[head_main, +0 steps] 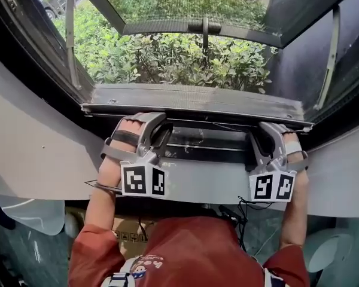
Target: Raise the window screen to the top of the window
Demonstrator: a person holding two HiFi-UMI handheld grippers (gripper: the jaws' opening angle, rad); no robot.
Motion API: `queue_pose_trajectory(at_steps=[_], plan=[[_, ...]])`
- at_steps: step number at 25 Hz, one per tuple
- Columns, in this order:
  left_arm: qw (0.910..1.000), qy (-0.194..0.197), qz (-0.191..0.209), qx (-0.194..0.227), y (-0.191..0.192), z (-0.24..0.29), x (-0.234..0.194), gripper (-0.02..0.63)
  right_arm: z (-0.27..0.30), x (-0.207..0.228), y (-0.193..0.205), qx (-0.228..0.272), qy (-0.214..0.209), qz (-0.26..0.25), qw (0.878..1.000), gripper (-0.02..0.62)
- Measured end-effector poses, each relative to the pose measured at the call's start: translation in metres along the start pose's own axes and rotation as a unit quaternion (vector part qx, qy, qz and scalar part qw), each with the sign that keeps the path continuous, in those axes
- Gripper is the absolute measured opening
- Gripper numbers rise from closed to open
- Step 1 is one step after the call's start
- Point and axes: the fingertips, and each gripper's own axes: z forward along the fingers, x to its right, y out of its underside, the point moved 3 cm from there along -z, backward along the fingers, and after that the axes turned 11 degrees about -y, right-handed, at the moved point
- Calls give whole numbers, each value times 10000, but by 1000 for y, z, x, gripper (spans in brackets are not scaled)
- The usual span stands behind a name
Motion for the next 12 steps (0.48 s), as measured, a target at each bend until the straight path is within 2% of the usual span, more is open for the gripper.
queue_pose_trajectory(at_steps=[3,12], plan=[[9997,-187,152,-4,-3,0,-5,129,-3,7,0,7,276,-180,9995,61],[9921,-1074,633,-173,-10,-1,-35,61,-14,30,-11,-89,625,-477,9969,48]])
